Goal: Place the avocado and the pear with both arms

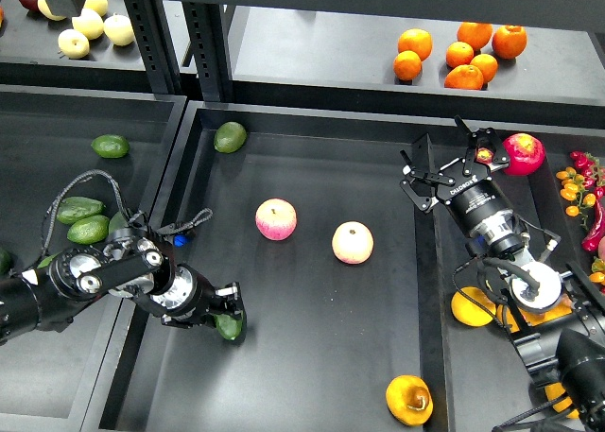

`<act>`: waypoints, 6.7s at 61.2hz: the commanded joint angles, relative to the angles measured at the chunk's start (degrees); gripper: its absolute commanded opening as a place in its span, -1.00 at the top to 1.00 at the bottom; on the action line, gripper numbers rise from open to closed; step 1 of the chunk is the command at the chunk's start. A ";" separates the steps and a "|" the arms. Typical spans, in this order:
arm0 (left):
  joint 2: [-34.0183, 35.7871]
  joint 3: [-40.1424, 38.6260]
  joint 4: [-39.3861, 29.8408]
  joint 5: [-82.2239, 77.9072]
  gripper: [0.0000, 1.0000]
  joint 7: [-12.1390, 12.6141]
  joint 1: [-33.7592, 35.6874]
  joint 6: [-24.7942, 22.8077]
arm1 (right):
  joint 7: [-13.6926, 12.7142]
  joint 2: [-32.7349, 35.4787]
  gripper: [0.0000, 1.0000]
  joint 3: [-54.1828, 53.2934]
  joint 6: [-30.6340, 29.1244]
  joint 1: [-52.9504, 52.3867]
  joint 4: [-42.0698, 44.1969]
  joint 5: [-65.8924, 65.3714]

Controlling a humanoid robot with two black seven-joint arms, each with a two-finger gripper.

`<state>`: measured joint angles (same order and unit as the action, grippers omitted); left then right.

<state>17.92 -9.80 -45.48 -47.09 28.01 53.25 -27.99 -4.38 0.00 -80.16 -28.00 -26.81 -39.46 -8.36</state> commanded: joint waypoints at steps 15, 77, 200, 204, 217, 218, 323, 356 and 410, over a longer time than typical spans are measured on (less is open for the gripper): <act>9.32 -1.54 0.39 1.74 0.59 -0.01 4.32 -0.01 | -0.10 0.00 -1.00 0.01 0.00 -0.09 0.09 0.01; 21.01 -1.98 10.40 1.74 0.52 -0.01 3.53 -0.01 | -0.19 0.00 -1.00 0.09 0.00 -0.09 0.00 0.01; 12.67 -3.39 22.54 2.44 0.34 -0.01 -2.62 -0.01 | -0.19 0.00 -1.00 0.01 0.00 0.00 -0.44 0.01; 12.31 -3.39 22.80 2.44 0.34 -0.01 -2.62 -0.01 | -0.28 0.00 -1.00 0.01 0.00 0.00 -0.44 0.01; 11.35 -3.47 23.50 2.44 0.30 -0.01 -2.62 -0.01 | -0.19 0.00 -1.00 0.01 0.00 0.00 -0.44 0.01; 11.35 -3.47 23.50 2.44 0.30 -0.01 -2.62 -0.01 | -0.28 0.00 -1.00 0.01 0.00 0.00 -0.44 0.01; 7.92 -10.15 23.94 4.81 -0.69 -0.01 -4.64 -0.01 | -0.28 0.00 -1.00 0.09 0.00 0.00 -0.44 0.01; 0.36 -32.73 24.47 31.17 -0.70 -0.01 -3.67 -0.01 | 0.07 0.00 -1.00 0.01 0.00 0.00 -0.44 0.02; -6.32 -55.15 14.72 54.82 -0.93 -0.01 -10.00 -0.01 | -0.10 0.00 -1.00 1.15 0.00 -4.22 2.29 0.01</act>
<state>13.37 -63.29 -29.80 6.38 27.99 44.19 -27.99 -4.48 0.00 -79.09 -28.00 -29.94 -38.20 -8.34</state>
